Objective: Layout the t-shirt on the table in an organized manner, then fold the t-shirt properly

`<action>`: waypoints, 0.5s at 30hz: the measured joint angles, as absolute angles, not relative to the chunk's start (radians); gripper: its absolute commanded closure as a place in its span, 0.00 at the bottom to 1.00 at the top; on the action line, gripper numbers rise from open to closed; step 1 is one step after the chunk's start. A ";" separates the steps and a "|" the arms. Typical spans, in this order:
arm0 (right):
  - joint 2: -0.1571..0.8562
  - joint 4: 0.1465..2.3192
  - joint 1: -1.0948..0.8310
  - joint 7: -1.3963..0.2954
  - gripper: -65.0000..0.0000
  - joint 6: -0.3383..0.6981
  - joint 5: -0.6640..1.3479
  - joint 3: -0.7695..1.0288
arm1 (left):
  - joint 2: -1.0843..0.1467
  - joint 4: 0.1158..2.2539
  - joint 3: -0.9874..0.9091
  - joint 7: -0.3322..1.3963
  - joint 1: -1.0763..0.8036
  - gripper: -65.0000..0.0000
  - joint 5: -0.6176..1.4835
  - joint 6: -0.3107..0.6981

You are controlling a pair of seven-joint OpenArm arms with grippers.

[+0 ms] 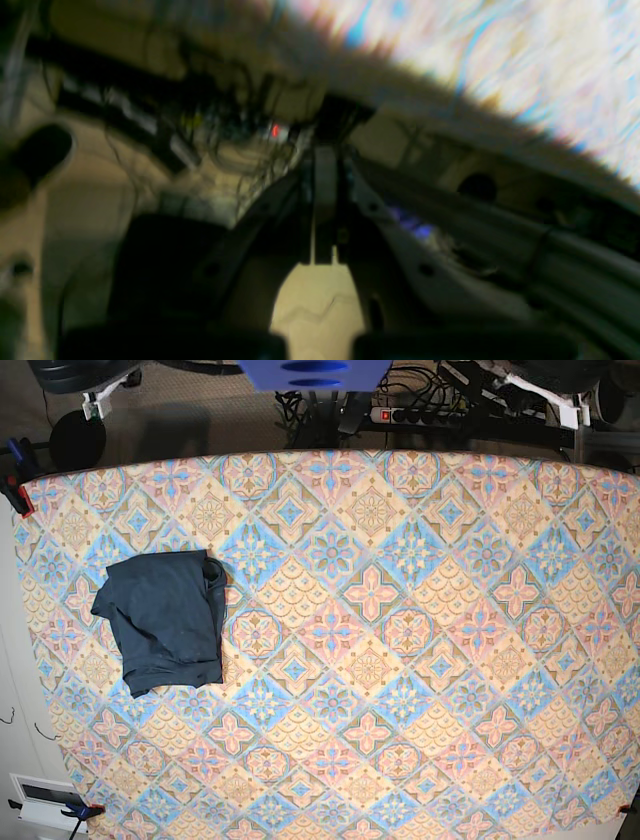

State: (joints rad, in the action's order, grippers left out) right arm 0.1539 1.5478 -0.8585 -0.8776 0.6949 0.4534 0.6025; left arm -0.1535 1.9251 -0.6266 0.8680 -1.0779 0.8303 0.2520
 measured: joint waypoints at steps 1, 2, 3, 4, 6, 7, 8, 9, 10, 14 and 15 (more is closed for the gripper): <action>0.153 1.491 -0.852 -0.874 1.00 0.695 0.450 0.599 | -0.138 1.873 -0.621 0.869 -1.057 1.00 0.787 0.252; 0.154 1.433 -0.846 -0.869 1.00 0.693 0.449 0.588 | -0.132 1.814 -0.605 0.876 -1.028 1.00 0.725 0.248; 0.157 1.374 -0.840 -0.867 1.00 0.693 0.439 0.566 | -0.132 1.747 -0.589 0.889 -0.990 1.00 0.672 0.249; 0.161 1.324 -0.830 -0.880 1.00 0.693 0.407 0.539 | -0.132 1.686 -0.575 0.879 -0.952 1.00 0.632 0.259; 0.175 1.261 -0.789 -0.882 1.00 0.696 0.332 0.497 | -0.136 1.572 -0.546 0.855 -0.878 1.00 0.571 0.258; 0.175 1.241 -0.760 -0.861 1.00 0.696 0.292 0.486 | -0.136 1.512 -0.529 0.833 -0.834 1.00 0.530 0.248; 0.182 1.221 -0.730 -0.796 1.00 0.692 0.274 0.478 | -0.136 1.452 -0.507 0.781 -0.805 1.00 0.519 0.247; 0.189 1.201 -0.709 -0.732 1.00 0.693 0.257 0.474 | -0.136 1.405 -0.486 0.741 -0.796 1.00 0.524 0.254; 0.196 1.177 -0.683 -0.674 1.00 0.699 0.246 0.474 | -0.136 1.356 -0.459 0.689 -0.790 1.00 0.521 0.264; 0.197 0.984 -0.606 -0.667 1.00 0.684 0.103 0.477 | -0.149 1.165 -0.310 0.533 -0.744 1.00 0.499 0.254; 0.194 0.924 -0.583 -0.673 1.00 0.688 0.079 0.477 | -0.152 1.118 -0.271 0.492 -0.718 1.00 0.499 0.258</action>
